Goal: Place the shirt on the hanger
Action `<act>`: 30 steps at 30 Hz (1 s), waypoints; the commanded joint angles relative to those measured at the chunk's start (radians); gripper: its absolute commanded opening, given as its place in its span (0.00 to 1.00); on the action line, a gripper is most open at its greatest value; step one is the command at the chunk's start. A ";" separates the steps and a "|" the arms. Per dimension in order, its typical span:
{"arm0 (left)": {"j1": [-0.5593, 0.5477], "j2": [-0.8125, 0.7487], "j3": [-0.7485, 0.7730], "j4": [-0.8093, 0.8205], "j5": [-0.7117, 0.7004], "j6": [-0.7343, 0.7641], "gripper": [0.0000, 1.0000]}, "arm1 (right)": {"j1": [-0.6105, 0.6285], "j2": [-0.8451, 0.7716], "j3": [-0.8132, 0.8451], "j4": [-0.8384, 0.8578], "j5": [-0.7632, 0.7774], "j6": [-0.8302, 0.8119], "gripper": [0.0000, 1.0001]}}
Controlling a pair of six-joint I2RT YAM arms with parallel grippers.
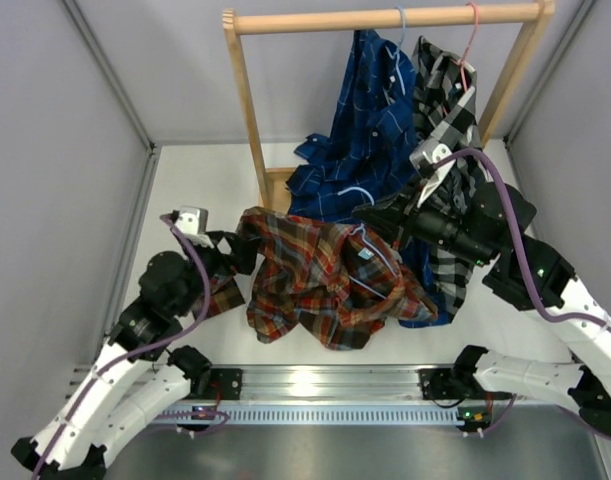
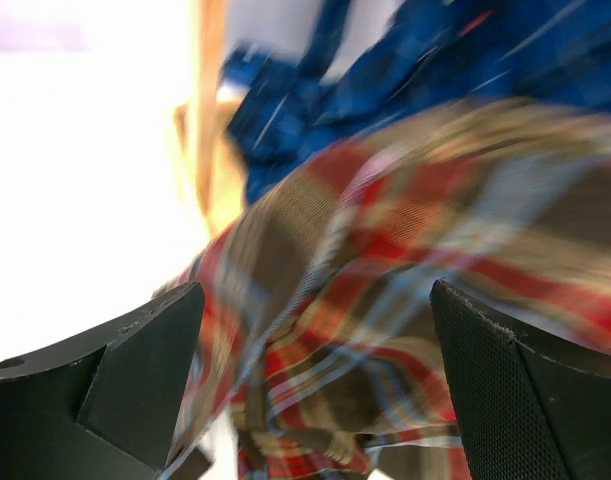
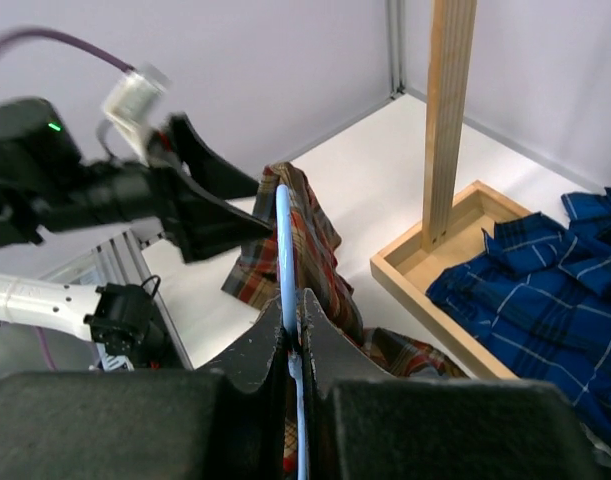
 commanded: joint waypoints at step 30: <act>0.292 0.222 0.176 0.101 0.066 -0.076 0.04 | 0.005 0.006 0.156 -0.007 0.064 -0.054 0.00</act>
